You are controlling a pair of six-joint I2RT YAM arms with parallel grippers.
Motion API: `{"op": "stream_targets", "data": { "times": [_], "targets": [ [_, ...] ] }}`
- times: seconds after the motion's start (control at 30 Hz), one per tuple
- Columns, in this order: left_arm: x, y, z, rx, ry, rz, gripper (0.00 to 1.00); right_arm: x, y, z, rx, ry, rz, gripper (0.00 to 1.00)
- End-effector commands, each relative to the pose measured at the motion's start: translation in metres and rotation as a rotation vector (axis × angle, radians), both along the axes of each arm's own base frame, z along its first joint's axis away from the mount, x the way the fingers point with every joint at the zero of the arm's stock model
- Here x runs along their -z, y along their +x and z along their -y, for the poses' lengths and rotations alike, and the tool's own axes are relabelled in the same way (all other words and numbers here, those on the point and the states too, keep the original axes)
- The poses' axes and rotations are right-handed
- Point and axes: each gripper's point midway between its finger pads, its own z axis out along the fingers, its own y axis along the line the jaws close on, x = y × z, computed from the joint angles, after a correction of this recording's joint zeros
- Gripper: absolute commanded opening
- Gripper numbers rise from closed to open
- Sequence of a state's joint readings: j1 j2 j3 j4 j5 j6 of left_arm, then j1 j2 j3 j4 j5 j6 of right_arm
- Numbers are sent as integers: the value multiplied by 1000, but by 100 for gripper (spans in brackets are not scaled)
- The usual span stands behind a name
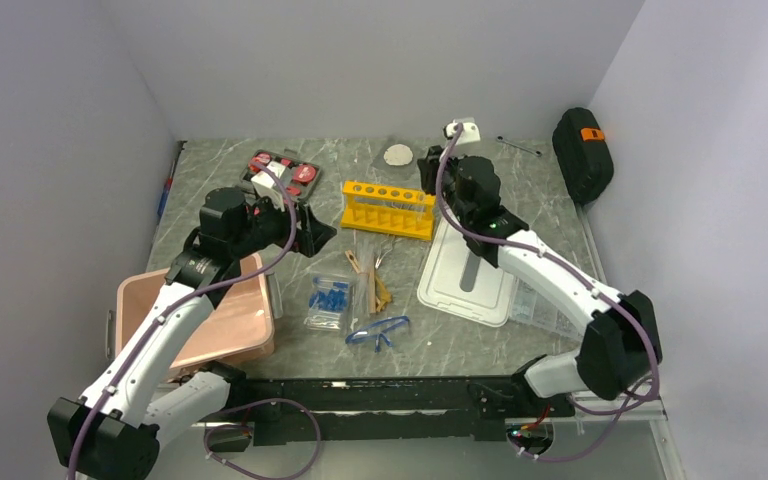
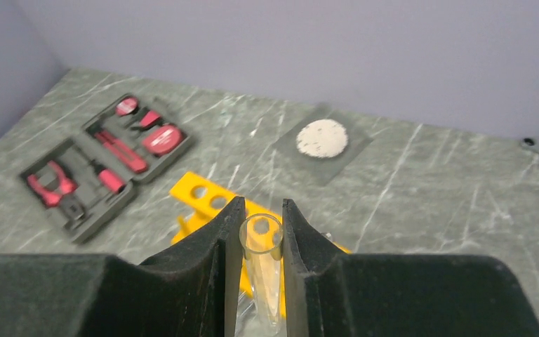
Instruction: Organize the chemistry lab equipment
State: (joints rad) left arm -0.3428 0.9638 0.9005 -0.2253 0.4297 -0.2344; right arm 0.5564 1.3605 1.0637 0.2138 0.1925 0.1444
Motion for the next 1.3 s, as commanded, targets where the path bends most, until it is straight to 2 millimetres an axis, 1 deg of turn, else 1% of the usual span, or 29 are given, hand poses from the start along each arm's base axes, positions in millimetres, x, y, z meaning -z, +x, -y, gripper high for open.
{"op": "stream_targets", "data": {
  "times": [0.0, 0.1, 0.17, 0.3, 0.47, 0.6, 0.9, 1.13, 1.27],
  "targets": [
    [1, 5, -11, -71, -1, -9, 99, -40, 34, 18, 72, 16, 151, 18],
    [2, 6, -13, -81, 2, -12, 100, -40, 46, 23, 94, 10, 174, 17],
    [3, 7, -14, -83, 3, -16, 99, -36, 53, 25, 103, 9, 185, 17],
    [4, 7, -14, -87, 4, -19, 99, -36, 63, 25, 102, 15, 202, 17],
    [6, 8, -15, -89, 6, -25, 99, -45, 67, 21, 90, 19, 217, 17],
    [7, 9, -17, -102, 10, -28, 99, -46, 71, 19, 84, 13, 226, 17],
    [7, 9, -17, -102, 11, -29, 99, -20, 90, 9, 63, -14, 202, 17],
    [6, 8, -17, -99, 9, -24, 99, -4, 89, 8, 58, -21, 165, 17],
    [6, 8, -16, -97, 7, -24, 99, 13, 87, 7, 47, -29, 135, 17]
  ]
}}
